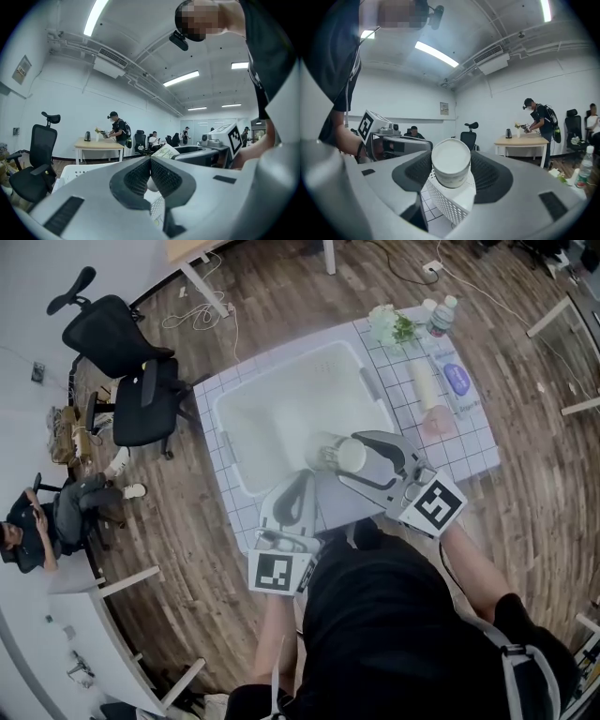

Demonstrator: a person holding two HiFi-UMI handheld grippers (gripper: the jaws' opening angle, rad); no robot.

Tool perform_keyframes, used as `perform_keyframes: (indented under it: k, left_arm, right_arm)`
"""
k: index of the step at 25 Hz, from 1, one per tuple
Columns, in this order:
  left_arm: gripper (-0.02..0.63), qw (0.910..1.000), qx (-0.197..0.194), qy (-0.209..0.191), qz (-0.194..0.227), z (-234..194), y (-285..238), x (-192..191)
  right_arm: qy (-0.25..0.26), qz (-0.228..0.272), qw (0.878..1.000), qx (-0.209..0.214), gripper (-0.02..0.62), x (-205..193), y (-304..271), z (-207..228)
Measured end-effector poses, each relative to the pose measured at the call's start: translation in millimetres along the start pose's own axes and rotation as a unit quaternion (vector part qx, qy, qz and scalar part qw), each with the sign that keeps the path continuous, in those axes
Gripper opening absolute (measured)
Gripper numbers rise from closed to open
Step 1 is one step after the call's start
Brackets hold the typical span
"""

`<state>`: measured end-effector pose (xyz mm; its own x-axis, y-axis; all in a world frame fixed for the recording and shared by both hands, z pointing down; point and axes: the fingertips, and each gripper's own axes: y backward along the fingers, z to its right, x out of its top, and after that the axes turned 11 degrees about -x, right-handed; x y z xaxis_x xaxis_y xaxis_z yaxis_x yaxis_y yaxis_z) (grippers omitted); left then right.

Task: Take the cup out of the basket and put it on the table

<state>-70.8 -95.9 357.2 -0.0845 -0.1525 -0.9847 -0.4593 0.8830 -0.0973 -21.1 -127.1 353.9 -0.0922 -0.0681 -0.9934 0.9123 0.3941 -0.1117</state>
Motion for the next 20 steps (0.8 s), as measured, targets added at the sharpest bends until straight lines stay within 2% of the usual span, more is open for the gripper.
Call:
perform_keyframes:
  k: [7,20]
  left_arm:
    - [0.009,0.9998,0.018,0.001,-0.001,27.8,1.3,-5.5]
    - [0.009,0.9999,0.005,-0.011,0.008,48.2,36.5,4.2]
  right_arm:
    - [-0.009,0.010,1.000,0.013,0.267,-6.3,23.3,-1.4]
    - [0.002,0.024,1.000,-0.003,0.267,8.3,44.2,-37.0]
